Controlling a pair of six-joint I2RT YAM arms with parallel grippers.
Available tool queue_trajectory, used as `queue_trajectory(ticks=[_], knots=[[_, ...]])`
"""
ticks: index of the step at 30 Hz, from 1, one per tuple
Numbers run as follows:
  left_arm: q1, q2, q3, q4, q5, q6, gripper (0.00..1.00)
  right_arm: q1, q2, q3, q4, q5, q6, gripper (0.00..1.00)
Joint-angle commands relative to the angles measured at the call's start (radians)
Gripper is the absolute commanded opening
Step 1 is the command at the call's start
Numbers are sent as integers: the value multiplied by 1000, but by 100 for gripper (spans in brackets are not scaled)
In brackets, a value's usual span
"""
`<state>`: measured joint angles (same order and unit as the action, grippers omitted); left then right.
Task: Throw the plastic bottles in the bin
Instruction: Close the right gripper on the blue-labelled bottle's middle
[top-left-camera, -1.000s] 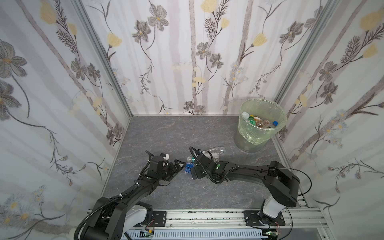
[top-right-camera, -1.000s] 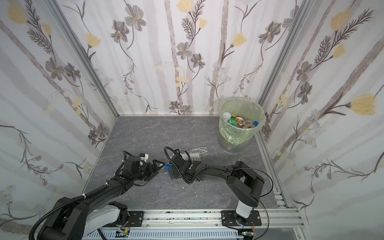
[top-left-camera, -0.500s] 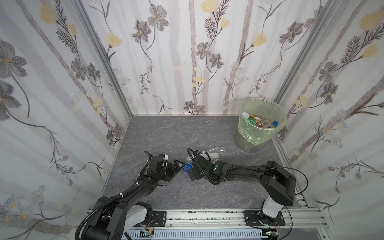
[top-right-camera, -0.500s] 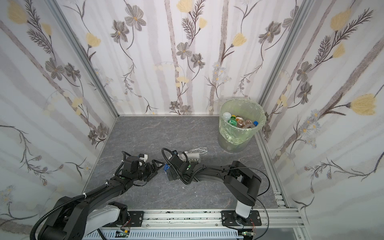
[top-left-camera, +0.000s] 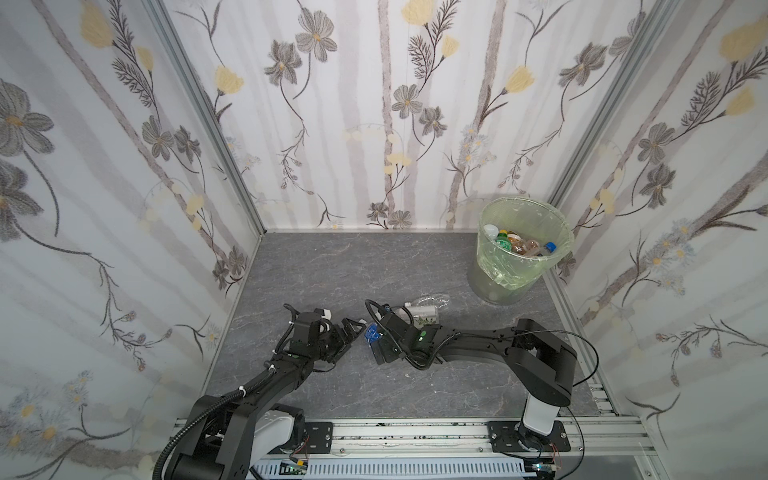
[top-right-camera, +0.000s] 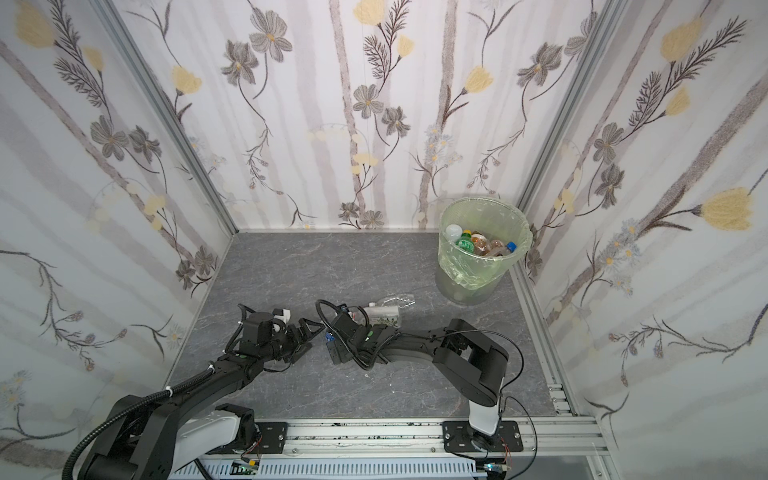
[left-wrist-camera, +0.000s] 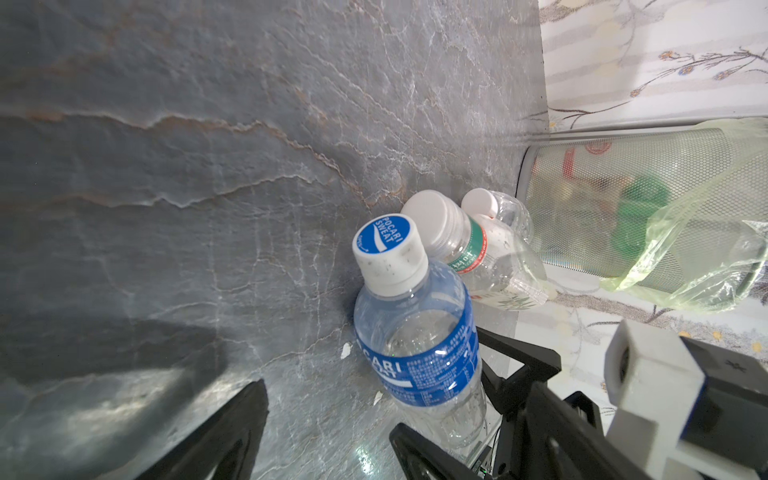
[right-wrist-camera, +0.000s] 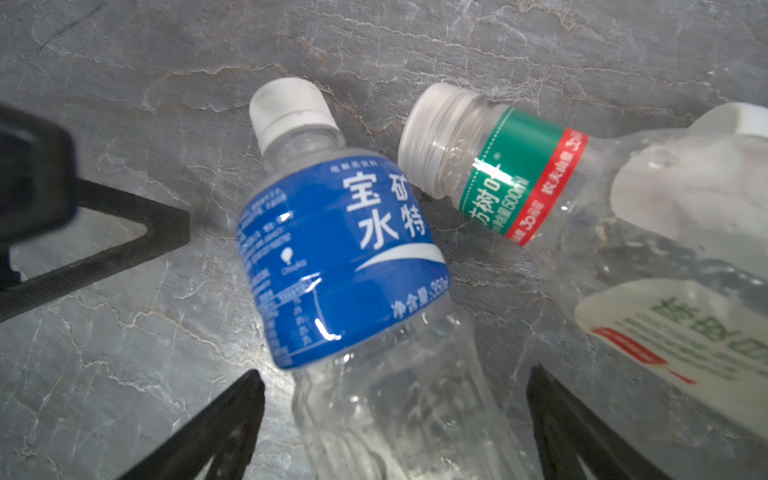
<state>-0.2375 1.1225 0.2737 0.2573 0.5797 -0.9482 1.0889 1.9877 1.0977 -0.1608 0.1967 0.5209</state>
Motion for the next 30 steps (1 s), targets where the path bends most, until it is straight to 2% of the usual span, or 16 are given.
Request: queue_trajectory(ticks=[1, 7, 23, 30], knots=[[6, -4, -3, 31, 9, -3, 100, 0, 20, 24, 35, 4, -16, 96], [18, 0, -4, 32, 14, -2, 100, 0, 52, 51, 31, 9, -27, 91], [83, -24, -22, 36, 16, -12, 100, 0, 73, 41, 68, -12, -37, 64], [87, -30, -21, 37, 9, -13, 100, 0, 49, 47, 69, -17, -55, 56]])
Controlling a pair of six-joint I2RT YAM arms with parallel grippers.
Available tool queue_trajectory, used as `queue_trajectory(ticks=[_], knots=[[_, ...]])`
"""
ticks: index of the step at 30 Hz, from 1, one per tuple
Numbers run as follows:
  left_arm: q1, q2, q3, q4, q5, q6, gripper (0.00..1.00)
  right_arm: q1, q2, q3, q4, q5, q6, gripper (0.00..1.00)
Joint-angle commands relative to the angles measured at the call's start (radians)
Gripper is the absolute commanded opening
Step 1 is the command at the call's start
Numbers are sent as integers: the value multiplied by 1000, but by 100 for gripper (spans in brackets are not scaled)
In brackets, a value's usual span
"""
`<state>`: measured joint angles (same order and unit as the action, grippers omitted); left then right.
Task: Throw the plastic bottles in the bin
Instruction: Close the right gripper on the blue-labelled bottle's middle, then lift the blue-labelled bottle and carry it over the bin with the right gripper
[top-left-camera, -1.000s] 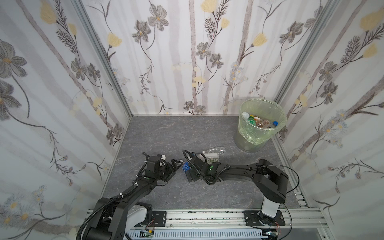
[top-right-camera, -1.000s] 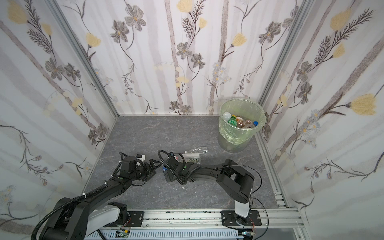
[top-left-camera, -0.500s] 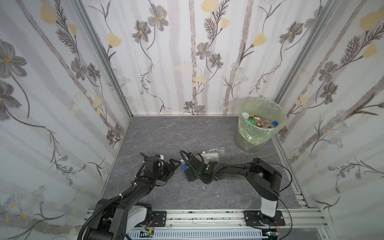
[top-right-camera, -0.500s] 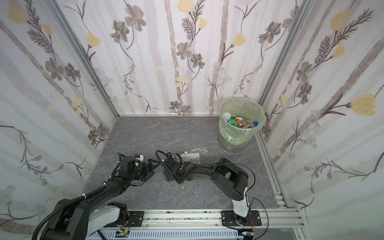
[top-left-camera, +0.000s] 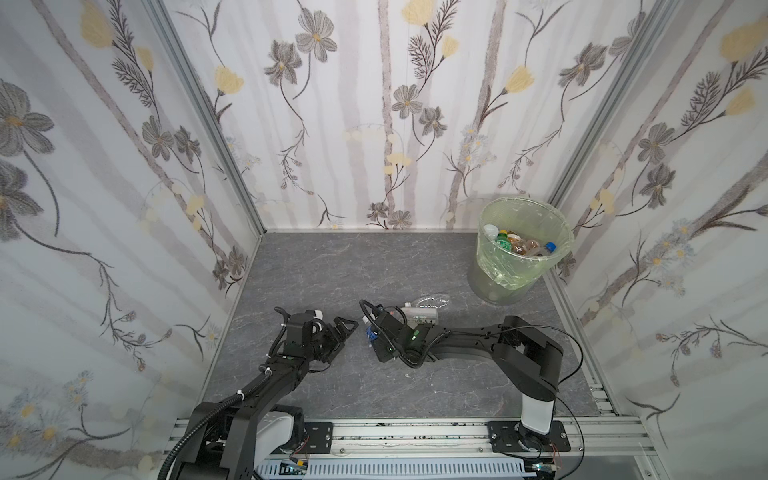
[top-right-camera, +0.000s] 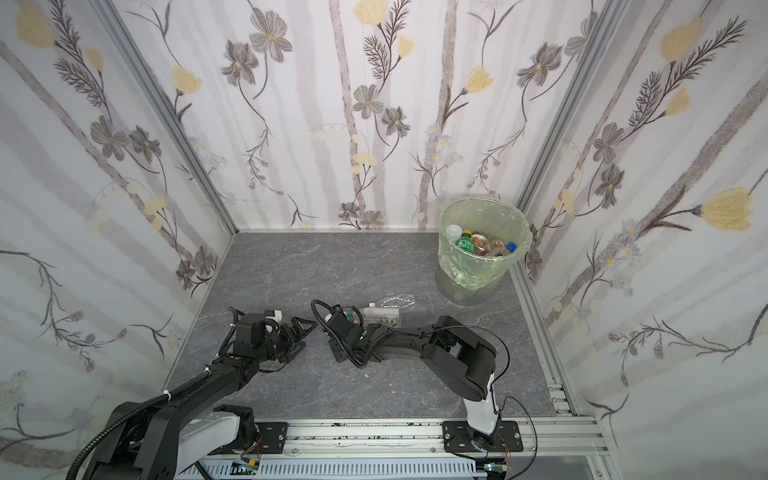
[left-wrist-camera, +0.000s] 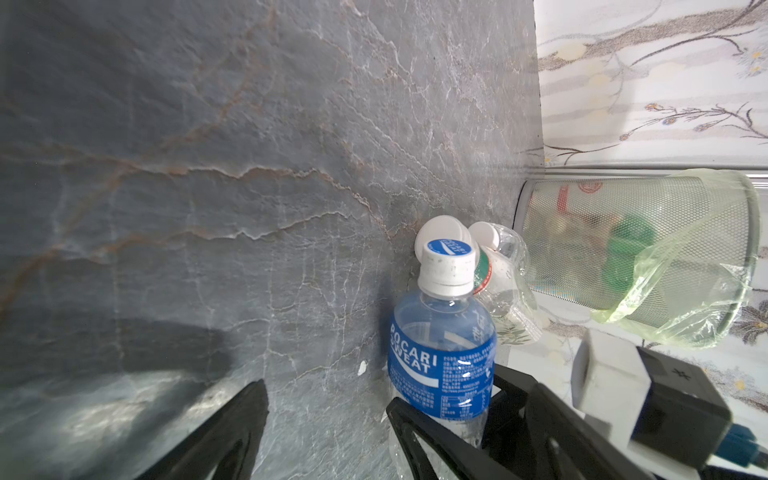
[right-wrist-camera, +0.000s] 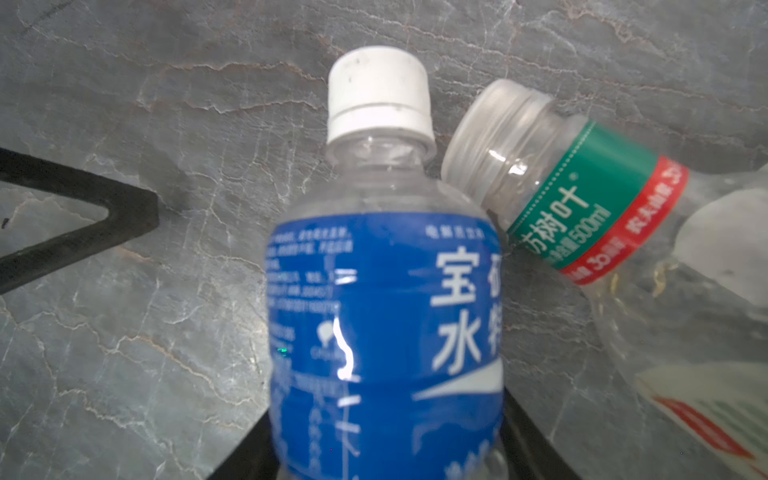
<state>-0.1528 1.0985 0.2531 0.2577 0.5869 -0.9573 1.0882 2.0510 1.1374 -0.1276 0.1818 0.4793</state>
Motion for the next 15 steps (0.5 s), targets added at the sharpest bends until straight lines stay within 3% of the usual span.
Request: queue_trajectory(ticks=[1, 15], knots=[[3, -8, -2, 37, 1, -4, 100, 1, -15, 11, 31, -2, -16, 56], [7, -69, 54, 35, -15, -16, 100, -33, -116, 83, -33, -4, -63, 55]])
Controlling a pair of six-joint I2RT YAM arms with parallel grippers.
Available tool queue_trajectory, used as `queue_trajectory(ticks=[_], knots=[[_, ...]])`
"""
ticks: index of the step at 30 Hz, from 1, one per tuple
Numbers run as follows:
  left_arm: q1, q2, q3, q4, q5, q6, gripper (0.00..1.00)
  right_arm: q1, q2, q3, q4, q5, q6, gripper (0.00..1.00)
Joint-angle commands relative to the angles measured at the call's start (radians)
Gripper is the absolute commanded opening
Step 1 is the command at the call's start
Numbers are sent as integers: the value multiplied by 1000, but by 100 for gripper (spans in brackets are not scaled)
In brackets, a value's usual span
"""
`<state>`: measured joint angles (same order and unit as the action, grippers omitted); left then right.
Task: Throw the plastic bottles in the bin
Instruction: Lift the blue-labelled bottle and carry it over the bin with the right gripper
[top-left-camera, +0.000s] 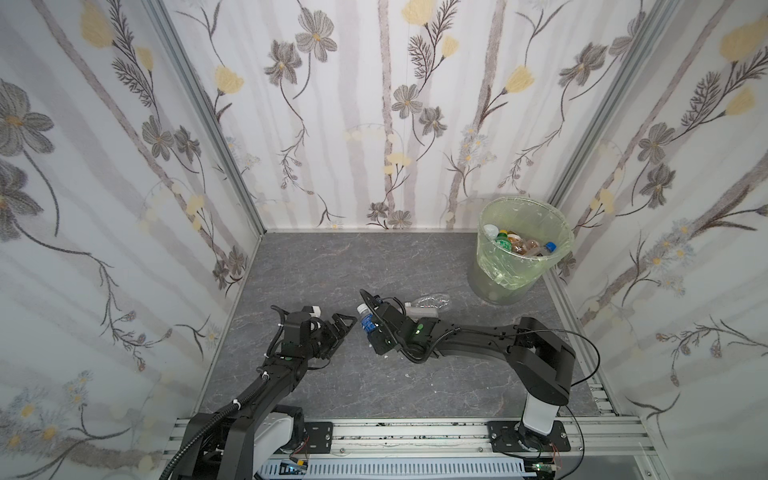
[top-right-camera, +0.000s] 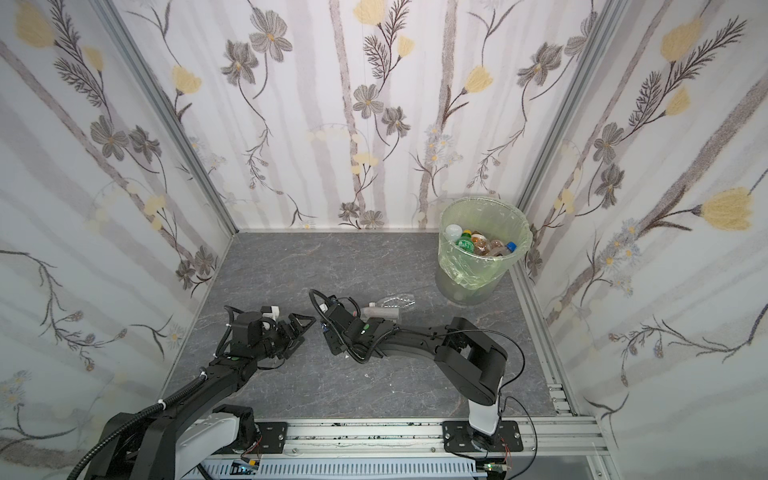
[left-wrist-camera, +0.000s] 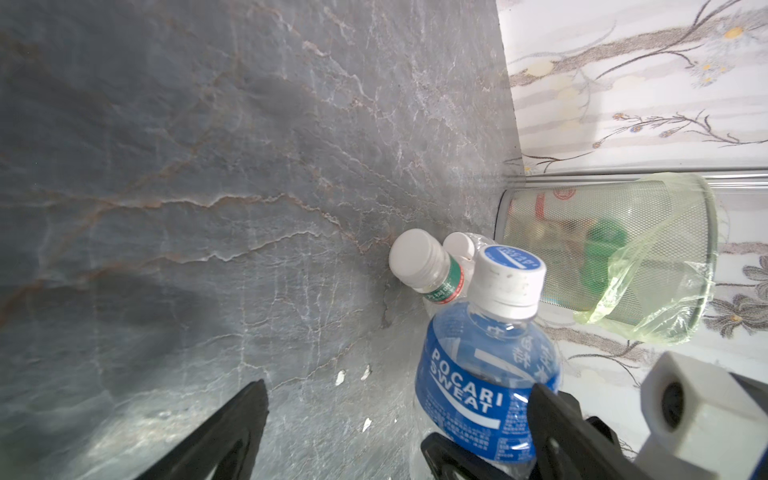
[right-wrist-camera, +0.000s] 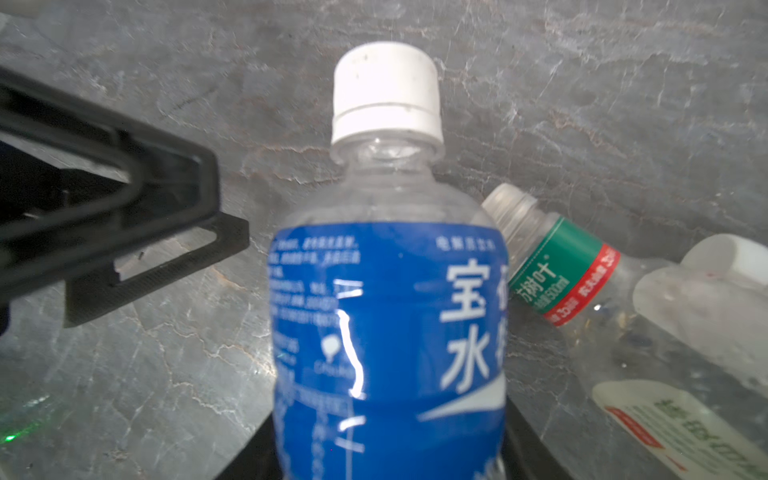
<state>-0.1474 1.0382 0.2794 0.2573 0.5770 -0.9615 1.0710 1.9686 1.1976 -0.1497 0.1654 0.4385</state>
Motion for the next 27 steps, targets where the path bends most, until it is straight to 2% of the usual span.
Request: queue_trajectory(ticks=[1, 9, 14, 27], knots=[[2, -10, 42, 34, -8, -12, 100, -25, -48, 29, -23, 15, -25, 54], [-1, 57, 248, -1, -26, -21, 100, -151, -170, 123, -161, 32, -77, 54], [-35, 132, 421, -12, -35, 1, 100, -242, -237, 179, -245, 52, -101, 55], [-277, 438, 885, -18, -85, 76, 100, -538, -421, 287, -372, 64, -163, 54]])
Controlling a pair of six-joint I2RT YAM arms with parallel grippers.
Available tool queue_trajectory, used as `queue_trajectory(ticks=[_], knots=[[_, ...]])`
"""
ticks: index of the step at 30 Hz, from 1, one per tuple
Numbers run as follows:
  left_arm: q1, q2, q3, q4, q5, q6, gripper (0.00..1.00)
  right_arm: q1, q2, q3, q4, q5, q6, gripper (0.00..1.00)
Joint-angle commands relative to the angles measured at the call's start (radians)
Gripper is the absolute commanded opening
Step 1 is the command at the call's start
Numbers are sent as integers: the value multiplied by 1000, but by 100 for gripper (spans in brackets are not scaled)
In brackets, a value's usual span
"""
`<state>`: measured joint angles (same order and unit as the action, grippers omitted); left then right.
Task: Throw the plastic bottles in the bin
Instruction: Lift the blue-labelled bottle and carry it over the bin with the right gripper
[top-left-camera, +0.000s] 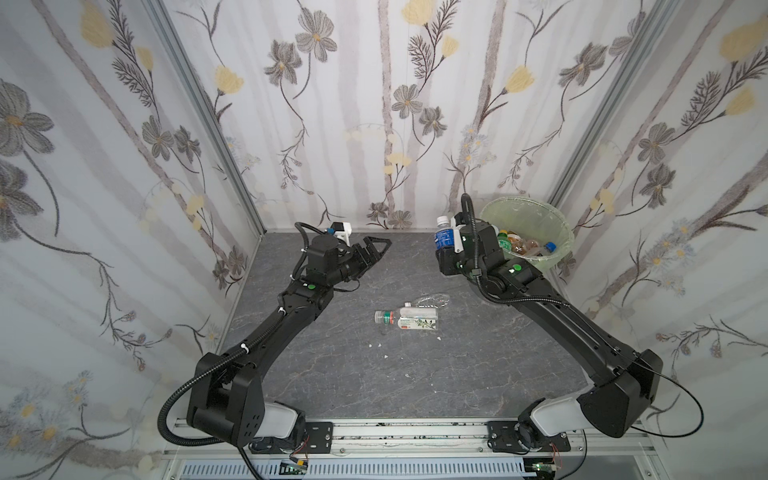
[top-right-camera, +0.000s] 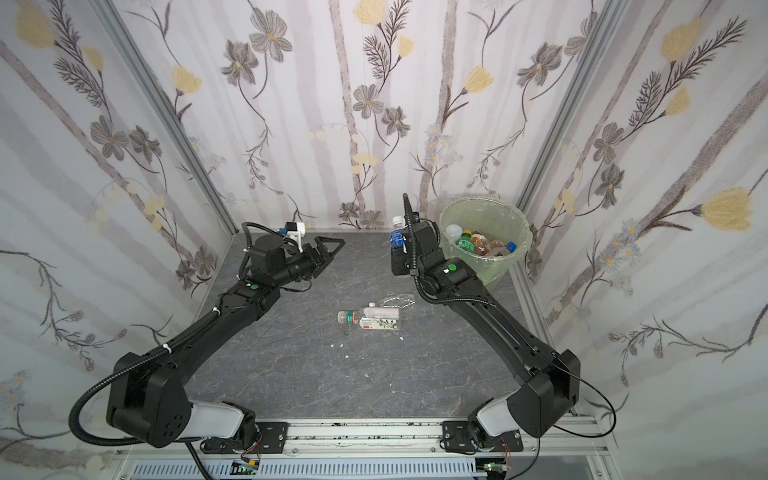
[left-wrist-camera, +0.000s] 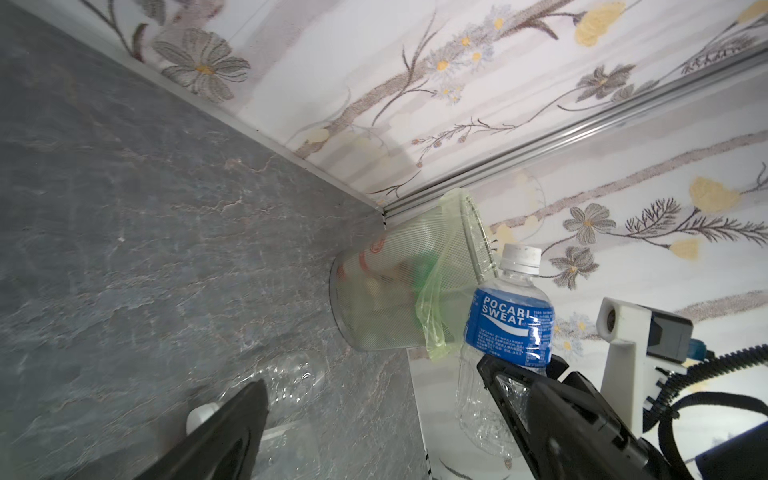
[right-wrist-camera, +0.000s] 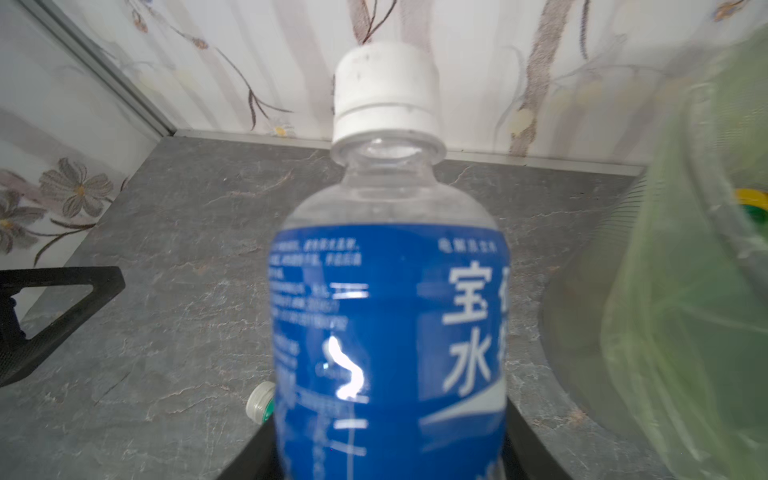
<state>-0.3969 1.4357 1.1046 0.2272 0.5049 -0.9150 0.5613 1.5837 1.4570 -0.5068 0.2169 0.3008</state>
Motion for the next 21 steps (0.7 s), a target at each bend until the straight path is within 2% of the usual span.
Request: queue_trajectory(ticks=[1, 10, 15, 21], knots=[[-45, 62, 94, 13, -9, 37, 100, -49, -49, 43, -23, 15, -29, 54], [-150, 181, 289, 15, -12, 90, 100, -279, -184, 194, -79, 63, -59, 54], [-169, 212, 335, 13, -6, 100, 100, -418, -267, 267, -70, 73, -78, 54], [-171, 229, 345, 15, -6, 106, 100, -495, -304, 336, -42, 121, -110, 53]])
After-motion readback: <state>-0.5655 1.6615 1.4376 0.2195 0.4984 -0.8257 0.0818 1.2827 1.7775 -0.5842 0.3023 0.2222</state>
